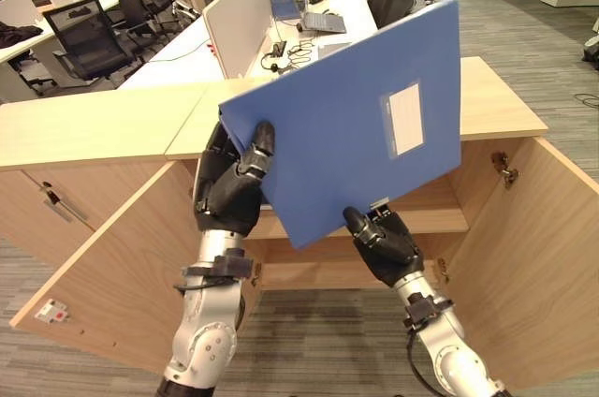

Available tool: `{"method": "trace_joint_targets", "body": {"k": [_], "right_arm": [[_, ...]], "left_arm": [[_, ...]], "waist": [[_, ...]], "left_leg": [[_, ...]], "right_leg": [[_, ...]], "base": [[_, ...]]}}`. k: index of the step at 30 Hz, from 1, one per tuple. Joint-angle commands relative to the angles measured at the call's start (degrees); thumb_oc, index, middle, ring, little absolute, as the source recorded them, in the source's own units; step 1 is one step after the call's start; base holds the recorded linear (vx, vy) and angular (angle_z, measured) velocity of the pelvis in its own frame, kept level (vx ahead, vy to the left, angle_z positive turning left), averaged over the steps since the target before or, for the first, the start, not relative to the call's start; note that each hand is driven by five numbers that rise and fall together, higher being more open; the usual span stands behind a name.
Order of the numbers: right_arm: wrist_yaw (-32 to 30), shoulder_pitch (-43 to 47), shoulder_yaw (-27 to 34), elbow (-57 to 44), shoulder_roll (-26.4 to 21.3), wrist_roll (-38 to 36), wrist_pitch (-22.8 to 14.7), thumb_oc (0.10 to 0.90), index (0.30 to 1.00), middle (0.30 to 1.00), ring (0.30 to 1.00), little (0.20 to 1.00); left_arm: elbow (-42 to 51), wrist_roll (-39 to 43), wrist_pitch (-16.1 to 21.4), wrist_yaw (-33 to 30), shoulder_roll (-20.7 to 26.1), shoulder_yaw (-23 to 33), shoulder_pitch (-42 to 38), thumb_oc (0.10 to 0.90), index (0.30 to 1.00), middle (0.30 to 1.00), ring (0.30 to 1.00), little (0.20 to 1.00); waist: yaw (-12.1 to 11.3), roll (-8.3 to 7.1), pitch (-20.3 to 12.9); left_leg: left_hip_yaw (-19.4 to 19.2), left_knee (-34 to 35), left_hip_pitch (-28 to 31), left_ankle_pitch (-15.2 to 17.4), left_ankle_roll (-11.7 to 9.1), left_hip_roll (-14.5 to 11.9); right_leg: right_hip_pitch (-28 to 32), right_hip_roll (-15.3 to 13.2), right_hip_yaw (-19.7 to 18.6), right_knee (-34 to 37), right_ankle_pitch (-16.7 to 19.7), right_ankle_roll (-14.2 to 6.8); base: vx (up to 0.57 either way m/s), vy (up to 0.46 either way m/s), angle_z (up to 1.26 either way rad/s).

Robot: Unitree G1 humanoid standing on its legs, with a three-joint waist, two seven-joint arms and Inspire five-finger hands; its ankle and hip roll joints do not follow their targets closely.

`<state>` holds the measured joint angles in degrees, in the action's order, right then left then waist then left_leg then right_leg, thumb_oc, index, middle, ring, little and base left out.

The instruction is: Put the empty folder in the office cabinet

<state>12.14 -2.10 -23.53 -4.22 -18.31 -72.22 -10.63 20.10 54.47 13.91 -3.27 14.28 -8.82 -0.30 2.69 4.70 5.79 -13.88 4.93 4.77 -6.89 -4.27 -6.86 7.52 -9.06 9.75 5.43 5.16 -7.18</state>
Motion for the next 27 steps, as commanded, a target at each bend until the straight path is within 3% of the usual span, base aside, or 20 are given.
{"method": "trace_joint_targets", "body": {"k": [1,10,20,27], "right_arm": [[3.8,12.8,2.5,-13.1,6.2,0.7,-5.9,0.8,0.9,0.9,0.9,0.9],[2.8,14.3,3.0,-13.9,6.7,1.7,-6.5,0.8,0.9,0.9,0.9,0.9],[4.8,18.6,1.6,-11.9,8.4,1.3,-4.4,0.8,0.9,0.9,0.9,0.9],[6.0,19.4,0.3,-11.7,8.4,1.6,-3.1,0.8,0.9,0.9,0.9,0.9]], "left_arm": [[1.5,0.0,3.2,3.5,1.5,0.0,-4.2,0.4,0.3,0.3,0.3,0.3],[-0.5,1.0,1.7,4.5,0.8,-1.2,-3.6,0.4,0.3,0.3,0.3,0.3],[-10.8,5.0,-6.0,16.6,2.0,-4.7,-5.2,0.4,0.3,0.3,0.3,0.3],[-12.1,5.7,-8.2,21.5,3.6,-5.9,-6.6,0.4,0.3,0.3,0.3,0.3]], "waist": [[-0.3,-2.79,0.3],[-0.4,-3.03,0.2],[0.0,-2.99,-0.1],[0.1,-3.05,-0.2]], "left_leg": [[2.4,0.1,6.1,6.2,-4.1,-2.9],[2.4,0.1,6.0,6.3,-3.9,-3.0],[2.3,0.1,6.0,6.3,-3.8,-2.9],[2.3,0.1,5.9,6.3,-3.8,-2.9]], "right_leg": [[2.0,-3.1,-3.2,-2.1,-7.9,-3.2],[1.9,-3.1,-3.2,-2.1,-7.8,-3.3],[1.8,-3.1,-3.7,-2.3,-7.7,-3.3],[1.5,-3.1,-3.8,-2.4,-7.7,-3.3]], "base": [[0.0,0.0,0.0],[0.0,0.0,0.0],[0.0,0.0,0.0],[0.0,0.0,0.0]]}}
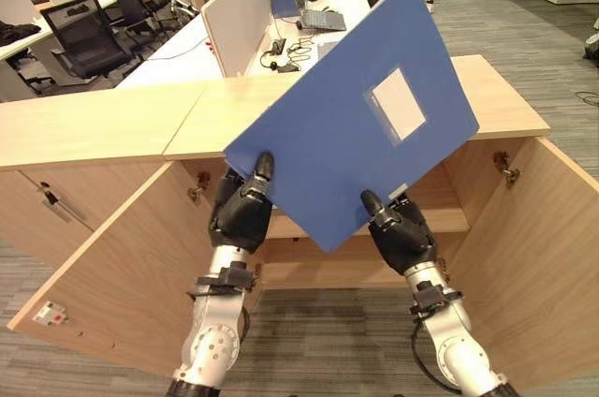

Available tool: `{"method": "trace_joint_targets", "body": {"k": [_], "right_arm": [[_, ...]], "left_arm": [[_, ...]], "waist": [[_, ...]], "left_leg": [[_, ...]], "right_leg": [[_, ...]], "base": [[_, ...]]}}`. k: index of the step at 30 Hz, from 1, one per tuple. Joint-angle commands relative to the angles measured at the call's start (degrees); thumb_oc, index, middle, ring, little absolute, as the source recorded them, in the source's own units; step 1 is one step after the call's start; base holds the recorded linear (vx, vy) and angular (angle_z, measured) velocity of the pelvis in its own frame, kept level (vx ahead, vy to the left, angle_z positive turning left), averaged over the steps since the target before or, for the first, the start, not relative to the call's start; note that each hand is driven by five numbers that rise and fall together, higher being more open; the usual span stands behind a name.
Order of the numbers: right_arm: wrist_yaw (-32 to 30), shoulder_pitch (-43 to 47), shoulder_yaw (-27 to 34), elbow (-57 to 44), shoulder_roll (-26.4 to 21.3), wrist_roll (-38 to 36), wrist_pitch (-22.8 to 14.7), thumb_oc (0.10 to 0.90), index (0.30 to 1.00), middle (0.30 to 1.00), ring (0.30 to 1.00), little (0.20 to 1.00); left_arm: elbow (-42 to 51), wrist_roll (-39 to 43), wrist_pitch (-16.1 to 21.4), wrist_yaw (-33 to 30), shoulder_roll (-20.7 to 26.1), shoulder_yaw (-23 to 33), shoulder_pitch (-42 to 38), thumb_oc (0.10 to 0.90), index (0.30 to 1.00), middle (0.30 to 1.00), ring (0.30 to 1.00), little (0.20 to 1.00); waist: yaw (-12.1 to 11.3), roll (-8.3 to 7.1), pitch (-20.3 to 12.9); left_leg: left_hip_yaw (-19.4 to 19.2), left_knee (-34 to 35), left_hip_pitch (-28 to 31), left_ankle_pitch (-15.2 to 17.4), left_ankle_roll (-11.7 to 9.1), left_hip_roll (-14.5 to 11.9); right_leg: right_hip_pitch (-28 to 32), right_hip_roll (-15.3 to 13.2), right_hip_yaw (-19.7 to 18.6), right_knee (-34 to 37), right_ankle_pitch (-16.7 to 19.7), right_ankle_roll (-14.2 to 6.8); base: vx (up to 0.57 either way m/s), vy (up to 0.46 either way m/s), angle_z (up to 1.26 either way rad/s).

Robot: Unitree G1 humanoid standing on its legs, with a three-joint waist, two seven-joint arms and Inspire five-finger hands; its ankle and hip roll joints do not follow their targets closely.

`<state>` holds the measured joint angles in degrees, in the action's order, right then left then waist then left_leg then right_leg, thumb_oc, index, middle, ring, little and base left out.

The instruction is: Put the empty folder in the office cabinet

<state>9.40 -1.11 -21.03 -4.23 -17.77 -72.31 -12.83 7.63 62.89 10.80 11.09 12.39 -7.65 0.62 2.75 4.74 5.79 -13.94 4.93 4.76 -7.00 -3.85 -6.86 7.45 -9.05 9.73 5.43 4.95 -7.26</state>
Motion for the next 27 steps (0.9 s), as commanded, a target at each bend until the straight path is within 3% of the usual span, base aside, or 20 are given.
{"method": "trace_joint_targets", "body": {"k": [1,13,27], "right_arm": [[9.7,18.8,-2.8,-11.8,7.8,1.7,-0.4,0.8,0.9,0.9,0.9,0.9],[10.1,20.8,-3.1,-10.7,6.7,2.8,-0.5,0.8,0.9,0.9,0.9,0.9],[8.5,22.4,0.3,-6.6,3.8,4.5,-2.9,0.8,0.9,0.9,0.9,0.9]], "left_arm": [[0.2,-1.9,-6.5,9.9,6.4,-7.5,-8.1,0.4,0.3,0.3,0.3,0.3],[2.6,-0.9,-9.7,17.8,10.5,-11.7,-10.0,0.4,0.3,0.3,0.3,0.3],[6.4,1.3,-11.7,21.4,13.3,-15.2,-11.4,0.4,0.3,0.3,0.3,0.3]], "waist": [[0.1,-3.06,-0.3],[0.3,-3.31,-0.6],[0.2,-3.71,-0.7]], "left_leg": [[2.4,0.1,5.9,6.4,-4.2,-2.9],[2.2,0.1,5.8,6.4,-4.0,-2.8],[2.5,0.1,5.8,6.7,-3.8,-2.6]], "right_leg": [[1.4,-3.1,-3.9,-2.4,-7.5,-3.2],[1.3,-3.0,-4.2,-2.4,-7.3,-3.4],[1.4,-2.9,-4.1,-2.6,-7.3,-3.5]], "base": [[0.0,0.0,0.0],[0.0,0.0,0.0],[0.0,0.0,0.0]]}}
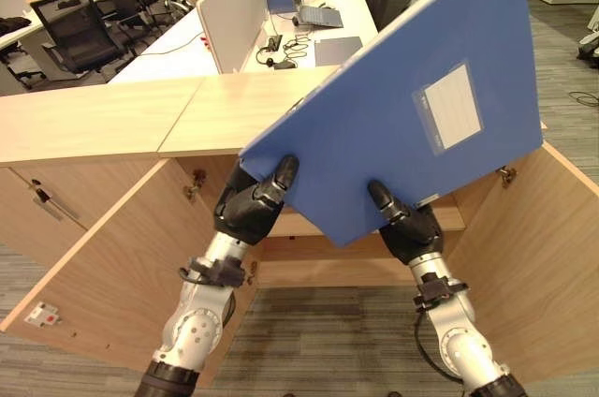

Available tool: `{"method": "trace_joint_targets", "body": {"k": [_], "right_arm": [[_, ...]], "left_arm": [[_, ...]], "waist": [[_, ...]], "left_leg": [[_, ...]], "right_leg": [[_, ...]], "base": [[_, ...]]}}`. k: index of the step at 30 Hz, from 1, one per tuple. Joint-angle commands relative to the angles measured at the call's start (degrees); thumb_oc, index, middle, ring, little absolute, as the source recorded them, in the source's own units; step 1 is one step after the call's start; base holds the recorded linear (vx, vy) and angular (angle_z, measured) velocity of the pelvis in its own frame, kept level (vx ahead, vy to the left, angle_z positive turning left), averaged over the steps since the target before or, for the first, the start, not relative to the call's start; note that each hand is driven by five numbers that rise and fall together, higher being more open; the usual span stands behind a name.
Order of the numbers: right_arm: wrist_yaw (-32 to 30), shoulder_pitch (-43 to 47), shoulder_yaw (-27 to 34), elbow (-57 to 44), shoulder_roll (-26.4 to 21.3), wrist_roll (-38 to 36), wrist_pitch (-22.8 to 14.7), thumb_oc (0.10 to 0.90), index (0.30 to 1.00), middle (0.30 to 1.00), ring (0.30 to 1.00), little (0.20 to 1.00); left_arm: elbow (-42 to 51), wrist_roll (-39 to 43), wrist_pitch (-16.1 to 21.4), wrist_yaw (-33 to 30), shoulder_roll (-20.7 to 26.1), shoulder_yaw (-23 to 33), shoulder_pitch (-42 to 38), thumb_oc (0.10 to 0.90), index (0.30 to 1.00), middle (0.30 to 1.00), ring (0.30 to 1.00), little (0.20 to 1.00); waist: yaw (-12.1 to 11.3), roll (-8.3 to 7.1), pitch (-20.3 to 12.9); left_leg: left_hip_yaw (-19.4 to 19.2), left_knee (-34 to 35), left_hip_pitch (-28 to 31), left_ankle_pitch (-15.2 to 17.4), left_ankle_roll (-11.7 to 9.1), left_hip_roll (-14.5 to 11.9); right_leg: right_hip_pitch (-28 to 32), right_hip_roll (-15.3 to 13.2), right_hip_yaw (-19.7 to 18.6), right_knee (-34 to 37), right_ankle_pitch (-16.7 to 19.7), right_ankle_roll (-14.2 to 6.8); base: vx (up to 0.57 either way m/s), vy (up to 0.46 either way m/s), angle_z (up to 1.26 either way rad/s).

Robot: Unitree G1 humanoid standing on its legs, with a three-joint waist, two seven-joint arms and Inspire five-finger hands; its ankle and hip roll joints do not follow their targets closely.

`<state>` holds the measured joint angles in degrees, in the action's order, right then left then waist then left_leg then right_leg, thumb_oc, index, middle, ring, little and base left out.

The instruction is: Put the empty folder in the office cabinet

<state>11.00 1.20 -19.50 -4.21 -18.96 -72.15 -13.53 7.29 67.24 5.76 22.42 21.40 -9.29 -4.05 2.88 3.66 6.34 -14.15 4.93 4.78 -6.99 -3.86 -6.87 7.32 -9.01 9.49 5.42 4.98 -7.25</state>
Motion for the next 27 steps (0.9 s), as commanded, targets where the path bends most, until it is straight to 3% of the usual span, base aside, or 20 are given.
{"method": "trace_joint_targets", "body": {"k": [1,10,27], "right_arm": [[6.9,20.1,-1.2,-6.6,5.0,4.4,-2.2,0.8,0.9,0.9,0.9,0.9],[5.5,21.2,2.5,-6.3,6.4,3.3,-4.6,0.8,0.9,0.9,0.9,0.9],[4.3,20.0,6.8,-7.2,5.2,2.7,-5.1,0.8,0.9,0.9,0.9,0.9]], "left_arm": [[6.7,-3.1,-6.6,10.1,4.3,-13.6,-6.8,0.4,0.3,0.3,0.3,0.3],[6.0,-2.8,-6.7,9.4,4.0,-12.9,-5.8,0.4,0.3,0.3,0.3,0.3],[3.9,-3.3,-5.6,8.0,4.0,-7.2,-4.8,0.4,0.3,0.3,0.3,0.3]], "waist": [[0.1,-2.64,-1.2],[-0.3,-2.68,-1.4],[-0.5,-2.92,-1.5]], "left_leg": [[2.7,0.1,5.8,6.7,-3.8,-2.6],[2.9,0.1,5.7,6.9,-3.5,-2.3],[3.1,0.1,5.9,7.2,-3.5,-2.0]], "right_leg": [[1.6,-2.9,-3.8,-2.6,-7.4,-3.5],[1.7,-2.8,-3.7,-2.7,-7.6,-3.5],[2.0,-2.8,-3.7,-2.4,-7.5,-3.5]], "base": [[0.0,0.0,0.0],[0.0,0.0,0.0],[0.0,0.0,0.0]]}}
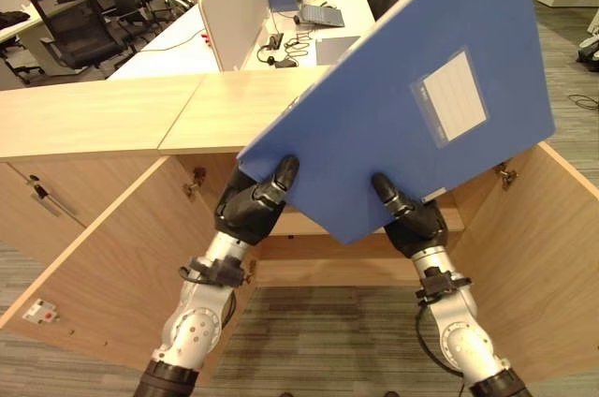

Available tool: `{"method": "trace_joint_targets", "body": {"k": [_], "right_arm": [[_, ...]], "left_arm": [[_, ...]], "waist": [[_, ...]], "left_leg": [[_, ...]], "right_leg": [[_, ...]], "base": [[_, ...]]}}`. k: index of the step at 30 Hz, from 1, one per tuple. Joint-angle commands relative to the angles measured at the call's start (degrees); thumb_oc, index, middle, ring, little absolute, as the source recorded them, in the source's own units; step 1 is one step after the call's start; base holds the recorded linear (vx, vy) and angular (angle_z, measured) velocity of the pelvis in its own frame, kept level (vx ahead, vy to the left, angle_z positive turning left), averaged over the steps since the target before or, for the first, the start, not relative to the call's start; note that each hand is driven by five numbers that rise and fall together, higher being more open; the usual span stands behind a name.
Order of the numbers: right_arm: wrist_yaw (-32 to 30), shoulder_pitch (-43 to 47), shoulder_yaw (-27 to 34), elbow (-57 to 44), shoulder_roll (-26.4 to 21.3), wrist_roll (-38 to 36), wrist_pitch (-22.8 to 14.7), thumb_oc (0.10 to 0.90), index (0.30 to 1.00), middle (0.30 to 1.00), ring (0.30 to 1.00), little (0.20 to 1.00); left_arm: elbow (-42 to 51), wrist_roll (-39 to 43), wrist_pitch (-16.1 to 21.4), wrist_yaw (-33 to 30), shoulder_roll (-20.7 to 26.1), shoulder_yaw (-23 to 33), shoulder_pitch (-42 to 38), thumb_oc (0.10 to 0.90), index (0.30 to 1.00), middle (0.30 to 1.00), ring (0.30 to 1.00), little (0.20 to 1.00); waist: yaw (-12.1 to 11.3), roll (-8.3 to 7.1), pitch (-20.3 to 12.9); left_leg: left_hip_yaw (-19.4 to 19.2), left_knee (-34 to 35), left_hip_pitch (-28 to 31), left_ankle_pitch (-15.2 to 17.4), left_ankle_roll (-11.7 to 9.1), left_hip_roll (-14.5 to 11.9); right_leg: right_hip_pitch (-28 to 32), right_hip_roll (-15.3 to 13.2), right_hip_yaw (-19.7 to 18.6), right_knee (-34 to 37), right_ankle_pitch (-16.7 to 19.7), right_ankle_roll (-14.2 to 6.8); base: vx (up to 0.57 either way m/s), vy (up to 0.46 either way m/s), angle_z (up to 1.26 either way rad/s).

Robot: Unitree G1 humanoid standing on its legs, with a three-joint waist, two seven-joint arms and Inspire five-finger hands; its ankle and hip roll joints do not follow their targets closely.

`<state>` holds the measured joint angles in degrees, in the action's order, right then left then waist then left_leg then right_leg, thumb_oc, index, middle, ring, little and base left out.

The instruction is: Put the empty folder in the office cabinet

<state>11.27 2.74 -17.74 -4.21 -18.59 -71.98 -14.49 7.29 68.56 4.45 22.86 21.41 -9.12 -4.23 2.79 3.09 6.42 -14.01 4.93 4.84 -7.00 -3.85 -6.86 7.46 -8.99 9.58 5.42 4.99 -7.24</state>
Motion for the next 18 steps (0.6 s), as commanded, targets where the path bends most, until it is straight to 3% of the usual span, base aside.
{"method": "trace_joint_targets", "body": {"k": [1,11,12,13,14,18], "right_arm": [[4.0,18.4,5.3,-7.1,4.7,2.5,-4.1,0.8,0.9,0.9,0.9,0.9],[4.3,16.9,6.2,-6.7,2.9,2.8,-2.9,0.8,0.9,0.9,0.9,0.9],[4.3,16.7,6.3,-6.7,2.8,3.0,-2.8,0.714,0.771,0.771,0.771,0.771],[4.3,16.7,6.3,-6.7,2.8,3.0,-2.8,0.419,0.328,0.328,0.328,0.328],[4.5,16.4,6.3,-6.8,2.6,3.2,-2.4,0.4,0.3,0.3,0.3,0.3],[4.8,15.8,6.0,-7.2,2.6,3.6,-1.8,0.4,0.3,0.3,0.3,0.3]], "left_arm": [[3.9,-4.7,-4.3,7.5,4.1,-7.1,-4.7,0.4,0.3,0.3,0.3,0.3],[3.7,-5.9,-3.6,8.0,5.5,-4.5,-4.4,0.4,0.3,0.3,0.3,0.3],[3.5,-6.0,-3.4,7.9,5.6,-4.2,-4.4,0.4,0.3,0.3,0.3,0.3],[3.5,-6.0,-3.4,7.9,5.6,-4.2,-4.4,0.4,0.3,0.3,0.3,0.3],[3.4,-6.2,-3.5,8.0,5.7,-3.8,-4.3,0.4,0.3,0.3,0.3,0.3],[3.3,-6.4,-3.4,8.0,5.5,-3.4,-4.1,0.4,0.3,0.3,0.3,0.3]], "waist": [[-0.4,-2.37,-1.6],[-0.5,-2.64,-1.6],[-0.5,-2.66,-1.6],[-0.5,-2.66,-1.6],[-0.5,-2.67,-1.6],[-0.4,-2.68,-1.6]], "left_leg": [[2.9,0.1,5.8,7.2,-3.5,-2.0],[2.9,0.1,5.8,7.1,-3.6,-2.1],[2.9,0.1,5.9,7.1,-3.6,-2.1],[2.9,0.1,5.9,7.1,-3.6,-2.1],[2.9,0.1,5.9,7.2,-3.7,-2.1],[2.9,0.1,6.0,7.1,-3.7,-2.1]], "right_leg": [[1.9,-2.8,-3.7,-2.4,-7.5,-3.5],[2.0,-2.8,-3.5,-2.3,-7.6,-3.5],[2.0,-2.8,-3.5,-2.3,-7.5,-3.5],[2.0,-2.8,-3.5,-2.3,-7.5,-3.5],[2.1,-2.8,-3.6,-2.2,-7.5,-3.5],[2.1,-2.7,-3.5,-2.2,-7.5,-3.5]], "base": [[0.0,0.0,0.0],[0.0,0.0,0.0],[0.0,0.0,0.0],[0.0,0.0,0.0],[0.0,0.0,0.0],[0.0,0.0,0.0]]}}
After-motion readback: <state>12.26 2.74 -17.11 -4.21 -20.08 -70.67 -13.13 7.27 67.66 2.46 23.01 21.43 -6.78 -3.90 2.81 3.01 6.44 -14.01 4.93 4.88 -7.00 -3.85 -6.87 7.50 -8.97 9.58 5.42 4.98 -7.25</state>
